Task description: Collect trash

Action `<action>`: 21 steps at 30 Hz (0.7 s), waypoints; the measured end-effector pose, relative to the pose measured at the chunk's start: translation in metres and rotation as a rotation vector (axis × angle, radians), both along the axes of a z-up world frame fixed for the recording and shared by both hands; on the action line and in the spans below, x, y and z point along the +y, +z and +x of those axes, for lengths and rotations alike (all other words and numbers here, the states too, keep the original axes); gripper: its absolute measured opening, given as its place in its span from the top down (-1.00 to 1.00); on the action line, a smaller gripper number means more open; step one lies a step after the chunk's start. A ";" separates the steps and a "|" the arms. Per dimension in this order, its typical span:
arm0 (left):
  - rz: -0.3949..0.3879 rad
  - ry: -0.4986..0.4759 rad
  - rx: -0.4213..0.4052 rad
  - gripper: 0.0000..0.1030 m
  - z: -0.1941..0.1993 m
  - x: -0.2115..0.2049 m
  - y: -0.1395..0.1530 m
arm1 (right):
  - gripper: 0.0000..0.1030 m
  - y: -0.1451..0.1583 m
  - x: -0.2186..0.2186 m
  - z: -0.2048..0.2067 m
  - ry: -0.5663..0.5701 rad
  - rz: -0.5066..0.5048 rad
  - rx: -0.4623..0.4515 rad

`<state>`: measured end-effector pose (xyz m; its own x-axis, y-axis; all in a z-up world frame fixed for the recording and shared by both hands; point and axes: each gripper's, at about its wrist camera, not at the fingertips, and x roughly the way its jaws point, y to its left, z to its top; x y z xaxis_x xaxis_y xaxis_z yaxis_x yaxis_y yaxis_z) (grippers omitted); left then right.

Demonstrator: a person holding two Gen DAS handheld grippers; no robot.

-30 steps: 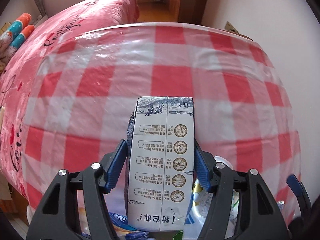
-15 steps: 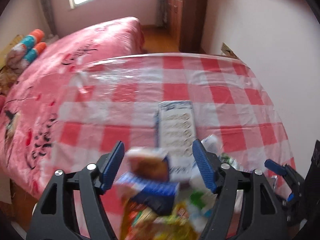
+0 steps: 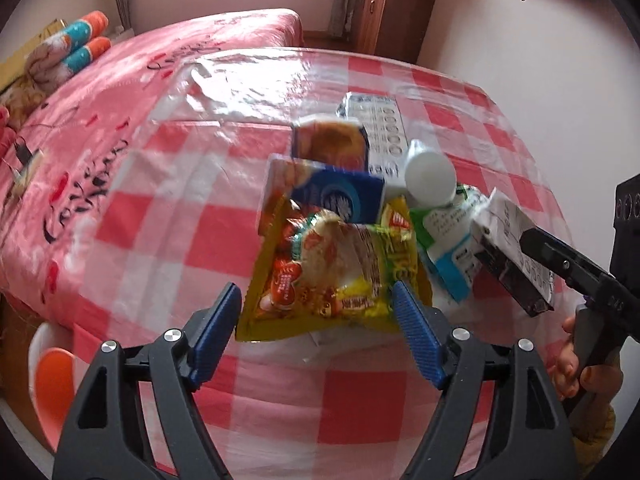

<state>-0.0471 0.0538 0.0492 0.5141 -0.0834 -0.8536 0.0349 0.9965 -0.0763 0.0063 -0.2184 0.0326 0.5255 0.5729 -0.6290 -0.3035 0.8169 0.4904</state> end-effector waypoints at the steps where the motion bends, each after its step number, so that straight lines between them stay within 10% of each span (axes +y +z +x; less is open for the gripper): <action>1: -0.003 0.000 -0.007 -0.54 -0.001 -0.001 -0.002 | -0.90 0.000 0.001 0.000 0.008 0.000 0.003; 21: -0.039 0.013 0.000 -0.75 0.003 -0.015 -0.012 | -0.90 0.003 0.035 -0.021 0.118 -0.154 -0.060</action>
<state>-0.0443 0.0385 0.0369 0.5154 -0.1098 -0.8499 0.0223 0.9931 -0.1148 -0.0144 -0.1830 0.0360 0.4998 0.5323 -0.6832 -0.4269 0.8378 0.3404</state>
